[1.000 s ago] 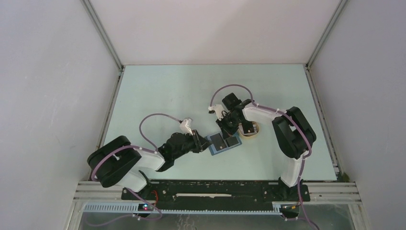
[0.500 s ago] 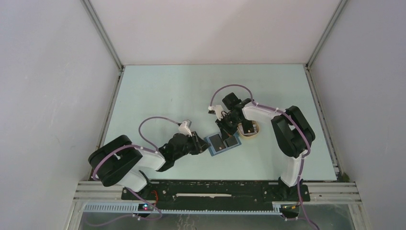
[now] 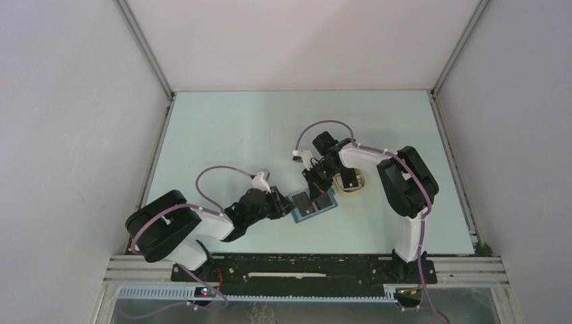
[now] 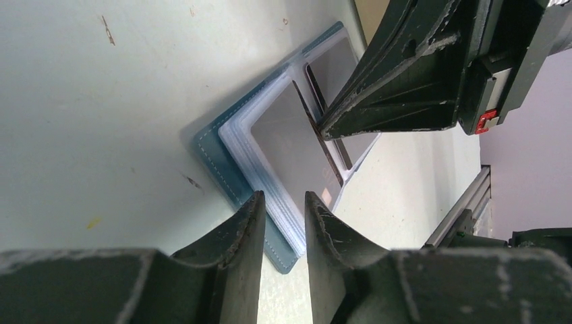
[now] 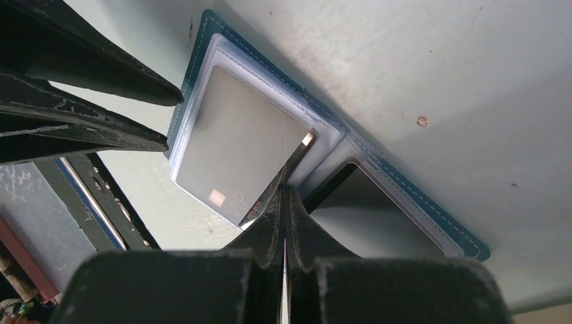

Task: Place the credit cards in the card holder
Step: Turn over the card slot in the card holder.

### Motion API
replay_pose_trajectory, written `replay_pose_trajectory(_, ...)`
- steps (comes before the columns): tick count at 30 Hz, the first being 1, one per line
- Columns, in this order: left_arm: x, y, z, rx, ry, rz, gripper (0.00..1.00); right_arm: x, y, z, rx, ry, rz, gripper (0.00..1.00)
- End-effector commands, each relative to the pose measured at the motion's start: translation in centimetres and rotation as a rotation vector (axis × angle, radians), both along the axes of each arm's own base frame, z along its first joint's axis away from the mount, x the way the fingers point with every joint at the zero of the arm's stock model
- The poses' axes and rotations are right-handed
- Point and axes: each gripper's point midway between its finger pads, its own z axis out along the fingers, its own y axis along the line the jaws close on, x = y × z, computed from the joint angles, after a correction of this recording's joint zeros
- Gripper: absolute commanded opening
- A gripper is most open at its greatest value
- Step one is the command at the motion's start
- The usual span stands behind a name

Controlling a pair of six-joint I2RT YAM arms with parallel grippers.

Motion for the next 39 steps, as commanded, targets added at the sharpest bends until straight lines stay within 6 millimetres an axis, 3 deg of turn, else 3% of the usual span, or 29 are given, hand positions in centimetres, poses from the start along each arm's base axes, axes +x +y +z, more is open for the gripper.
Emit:
replay_pose_trajectory(1,1.0,-0.4,2.3,-0.052,-0.052,0.037,0.33,-0.6,0.9,0.5,0.024,0.051,0.000,0.00)
replay_pose_trajectory(8,0.0,0.3,3.2,-0.064,-0.066,0.055,0.34,-0.9,1.2,0.6,0.035,0.068,0.003,0.00)
replay_pose_trajectory(18,-0.3,1.3,3.7,-0.084,-0.064,0.106,0.48,-1.1,1.2,-0.2,0.019,0.097,-0.003,0.00)
replay_pose_trajectory(30,-0.5,-0.1,3.2,-0.125,-0.028,0.091,0.40,-1.4,1.3,-0.8,-0.005,0.114,0.001,0.00)
replay_pose_trajectory(39,-0.6,0.5,2.1,-0.106,0.005,0.127,0.39,-1.4,1.1,-1.5,-0.038,0.129,-0.009,0.00)
